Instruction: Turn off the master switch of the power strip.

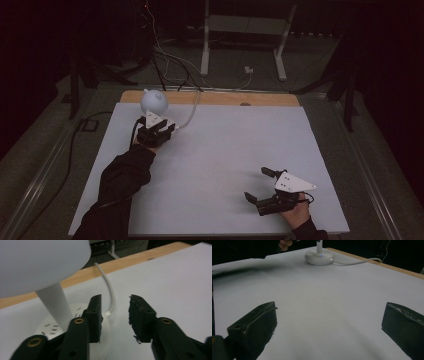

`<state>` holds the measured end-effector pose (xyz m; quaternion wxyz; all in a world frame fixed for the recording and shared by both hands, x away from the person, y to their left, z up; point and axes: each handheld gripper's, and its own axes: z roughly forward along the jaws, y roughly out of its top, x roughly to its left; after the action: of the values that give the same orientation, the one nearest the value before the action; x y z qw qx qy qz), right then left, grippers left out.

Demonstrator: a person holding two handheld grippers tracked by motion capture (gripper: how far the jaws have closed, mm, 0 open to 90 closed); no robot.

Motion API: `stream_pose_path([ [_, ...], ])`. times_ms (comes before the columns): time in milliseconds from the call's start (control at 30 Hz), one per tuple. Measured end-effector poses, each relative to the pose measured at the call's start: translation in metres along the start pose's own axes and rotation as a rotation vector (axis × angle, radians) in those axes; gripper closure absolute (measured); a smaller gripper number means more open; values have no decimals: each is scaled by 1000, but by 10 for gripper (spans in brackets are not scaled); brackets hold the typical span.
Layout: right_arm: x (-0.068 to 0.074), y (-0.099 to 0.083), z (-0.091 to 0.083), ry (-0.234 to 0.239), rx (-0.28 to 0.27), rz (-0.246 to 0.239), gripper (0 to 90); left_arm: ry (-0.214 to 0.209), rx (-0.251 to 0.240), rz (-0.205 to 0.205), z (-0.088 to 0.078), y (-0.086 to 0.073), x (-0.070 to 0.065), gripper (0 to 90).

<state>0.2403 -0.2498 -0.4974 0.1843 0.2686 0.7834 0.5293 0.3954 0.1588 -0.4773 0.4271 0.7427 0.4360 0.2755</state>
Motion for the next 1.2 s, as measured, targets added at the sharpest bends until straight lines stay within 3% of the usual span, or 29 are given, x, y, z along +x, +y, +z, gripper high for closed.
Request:
stream_pose_path([
  [400,0,0,0,2,1,-1,0,18,63,25,16,-7,3,891],
  [733,0,0,0,4,-1,0,0,45,102,36,29,-12,4,900],
  [867,-1,0,0,5,-1,3,0,73,108,63,33,-14,4,900],
  [1200,-1,-1,1,6,1,2,0,89,124,87,39,-19,5,900],
])
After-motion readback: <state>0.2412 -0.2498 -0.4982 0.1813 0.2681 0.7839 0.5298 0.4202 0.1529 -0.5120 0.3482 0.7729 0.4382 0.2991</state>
